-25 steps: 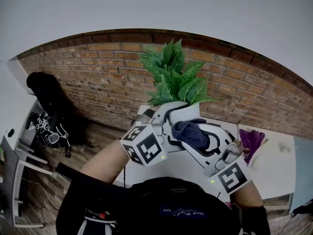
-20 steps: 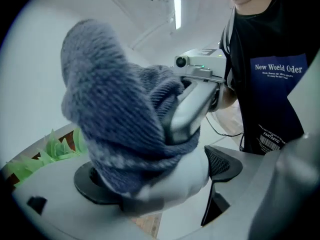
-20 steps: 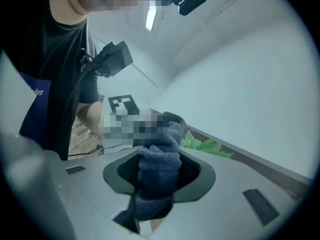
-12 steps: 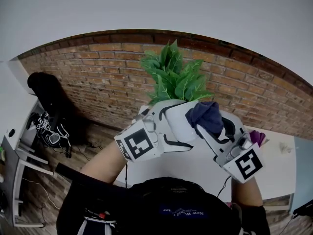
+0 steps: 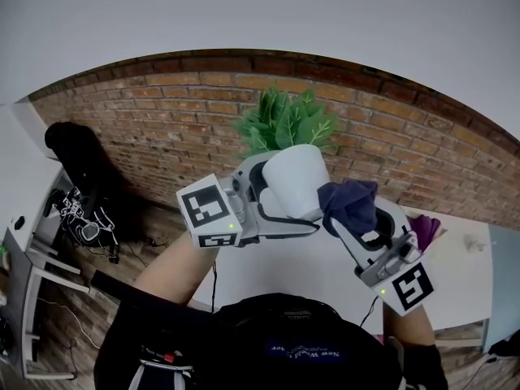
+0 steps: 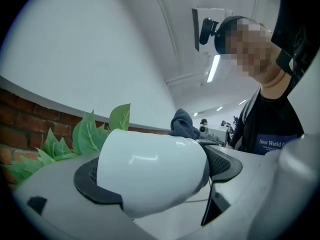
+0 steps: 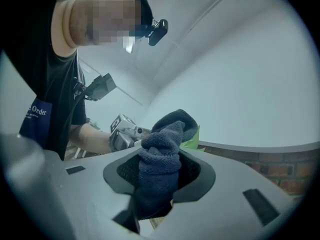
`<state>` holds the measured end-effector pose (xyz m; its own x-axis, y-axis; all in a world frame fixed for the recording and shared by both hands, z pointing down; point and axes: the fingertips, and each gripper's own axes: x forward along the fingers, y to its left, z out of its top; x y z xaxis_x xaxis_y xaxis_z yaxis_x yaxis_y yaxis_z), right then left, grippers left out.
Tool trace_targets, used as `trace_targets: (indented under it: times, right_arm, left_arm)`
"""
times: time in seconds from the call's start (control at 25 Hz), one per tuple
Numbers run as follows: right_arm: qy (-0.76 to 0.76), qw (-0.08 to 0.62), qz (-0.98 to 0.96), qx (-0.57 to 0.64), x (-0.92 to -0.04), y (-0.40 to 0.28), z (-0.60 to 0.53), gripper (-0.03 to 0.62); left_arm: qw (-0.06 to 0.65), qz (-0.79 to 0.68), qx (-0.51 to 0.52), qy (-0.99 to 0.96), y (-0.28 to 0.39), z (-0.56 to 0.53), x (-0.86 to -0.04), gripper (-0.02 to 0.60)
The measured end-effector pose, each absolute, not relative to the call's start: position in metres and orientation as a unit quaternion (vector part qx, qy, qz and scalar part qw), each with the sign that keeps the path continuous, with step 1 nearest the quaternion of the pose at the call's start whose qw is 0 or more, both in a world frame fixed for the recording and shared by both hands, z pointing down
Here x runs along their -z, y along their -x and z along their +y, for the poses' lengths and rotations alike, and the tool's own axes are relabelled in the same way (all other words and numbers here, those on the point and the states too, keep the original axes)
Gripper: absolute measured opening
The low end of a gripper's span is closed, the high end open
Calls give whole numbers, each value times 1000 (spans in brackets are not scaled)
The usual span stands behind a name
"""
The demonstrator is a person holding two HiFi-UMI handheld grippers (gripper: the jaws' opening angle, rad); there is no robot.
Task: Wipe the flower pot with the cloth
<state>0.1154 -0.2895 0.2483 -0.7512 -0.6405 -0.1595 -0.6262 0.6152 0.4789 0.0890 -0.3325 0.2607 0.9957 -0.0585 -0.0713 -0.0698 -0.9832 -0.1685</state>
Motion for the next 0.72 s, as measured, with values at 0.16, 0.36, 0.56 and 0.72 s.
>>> trace_targets:
  times: [0.16,0.36,0.56,0.72]
  right_arm:
    - [-360,23,-895,262,-254,-114,-294,130]
    - [-360,41,-893,266,-264,-110,-296,129]
    - [-349,71,-891,281,-278,-99,-295,130]
    - [-344,90,-893,277,-288,-95,-296,129]
  left_arm:
    - [83,44,-36,995,-88,-338,-259,534]
    - [55,63,-56,995,-80,-352,-256,534]
    - [37,77,-70,994,-81,-357,-255,532]
    - [8,80,-85,993,-82,-362,-256,532]
